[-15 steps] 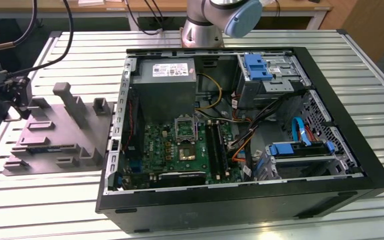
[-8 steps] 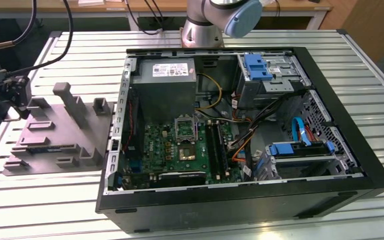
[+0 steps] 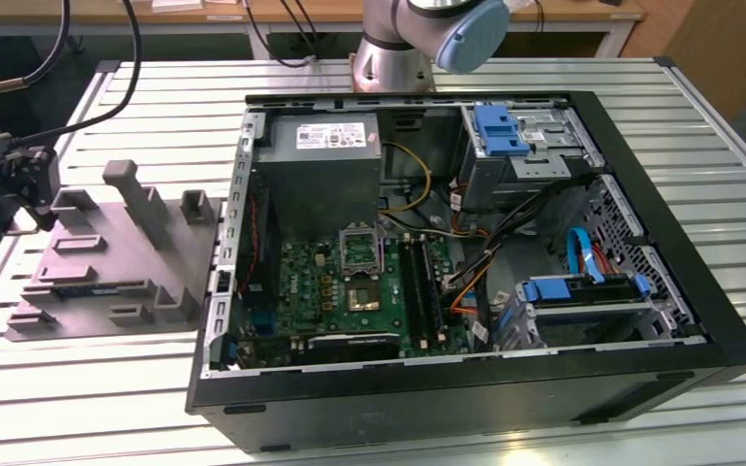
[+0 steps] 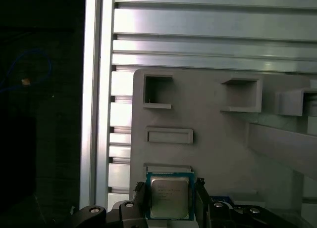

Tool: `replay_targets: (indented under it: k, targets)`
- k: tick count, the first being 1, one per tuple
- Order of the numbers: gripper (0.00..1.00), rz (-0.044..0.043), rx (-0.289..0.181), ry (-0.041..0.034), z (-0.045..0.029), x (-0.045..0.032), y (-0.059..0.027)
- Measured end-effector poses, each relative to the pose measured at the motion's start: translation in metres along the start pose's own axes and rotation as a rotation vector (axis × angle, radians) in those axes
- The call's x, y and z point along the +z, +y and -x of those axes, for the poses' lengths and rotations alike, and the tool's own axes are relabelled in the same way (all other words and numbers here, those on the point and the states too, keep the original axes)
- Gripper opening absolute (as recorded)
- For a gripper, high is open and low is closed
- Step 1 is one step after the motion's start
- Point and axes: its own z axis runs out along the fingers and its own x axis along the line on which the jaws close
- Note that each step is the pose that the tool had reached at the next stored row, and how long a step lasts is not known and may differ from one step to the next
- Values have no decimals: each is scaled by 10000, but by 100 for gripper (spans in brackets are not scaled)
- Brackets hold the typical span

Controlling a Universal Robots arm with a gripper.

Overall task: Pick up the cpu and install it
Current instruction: 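Pick up the cpu and move it towards the insertion slot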

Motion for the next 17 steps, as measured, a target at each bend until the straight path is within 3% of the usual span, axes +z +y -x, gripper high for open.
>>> replay_targets:
  k: [9, 17]
  targets:
    - [47, -36, 1, 3, -1, -31, -1]
    - [47, -158, 3, 8, -2, -71, -1]
